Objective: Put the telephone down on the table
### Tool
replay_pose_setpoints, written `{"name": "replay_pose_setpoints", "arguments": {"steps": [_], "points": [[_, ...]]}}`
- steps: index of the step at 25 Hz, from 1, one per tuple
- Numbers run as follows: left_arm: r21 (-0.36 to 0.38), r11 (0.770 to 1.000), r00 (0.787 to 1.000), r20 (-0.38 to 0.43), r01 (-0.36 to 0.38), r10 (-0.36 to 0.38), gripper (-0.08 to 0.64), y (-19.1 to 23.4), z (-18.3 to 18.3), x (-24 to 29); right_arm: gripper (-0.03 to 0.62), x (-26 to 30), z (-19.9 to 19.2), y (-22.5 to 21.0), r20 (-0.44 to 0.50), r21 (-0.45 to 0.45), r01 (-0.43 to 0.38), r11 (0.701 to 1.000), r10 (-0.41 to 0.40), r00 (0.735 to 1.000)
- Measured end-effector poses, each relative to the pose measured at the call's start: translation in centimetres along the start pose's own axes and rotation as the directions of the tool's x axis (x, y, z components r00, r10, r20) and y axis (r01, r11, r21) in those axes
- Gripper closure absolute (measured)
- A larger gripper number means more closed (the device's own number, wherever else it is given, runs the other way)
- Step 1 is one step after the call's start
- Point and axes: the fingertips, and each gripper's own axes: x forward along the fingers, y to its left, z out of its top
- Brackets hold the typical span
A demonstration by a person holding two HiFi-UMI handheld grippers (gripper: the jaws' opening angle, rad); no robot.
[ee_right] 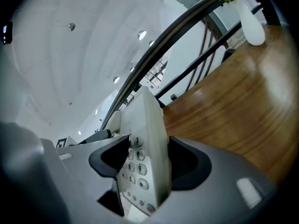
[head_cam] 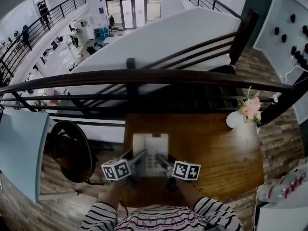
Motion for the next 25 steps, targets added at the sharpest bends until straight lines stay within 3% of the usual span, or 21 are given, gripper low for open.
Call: {"name": "replay_pose_setpoints", "arguments": {"steps": [12, 25], "points": [[-0.023, 1.000, 1.000, -0.025, -0.004, 0.003, 0.210, 6.8, 3.8, 11.0, 0.334, 9.0, 6.9, -7.0, -0.022, 0.022, 0.023, 0.999, -0.023, 1.000], [-0.043, 0.999, 0.998, -0.067, -0.019, 0.016, 0.210, 13.2, 5.2, 19.7, 0.328, 16.1, 10.8, -13.5, -0.058, 0.059, 0.071, 0.996, -0.068, 0.996]]}}
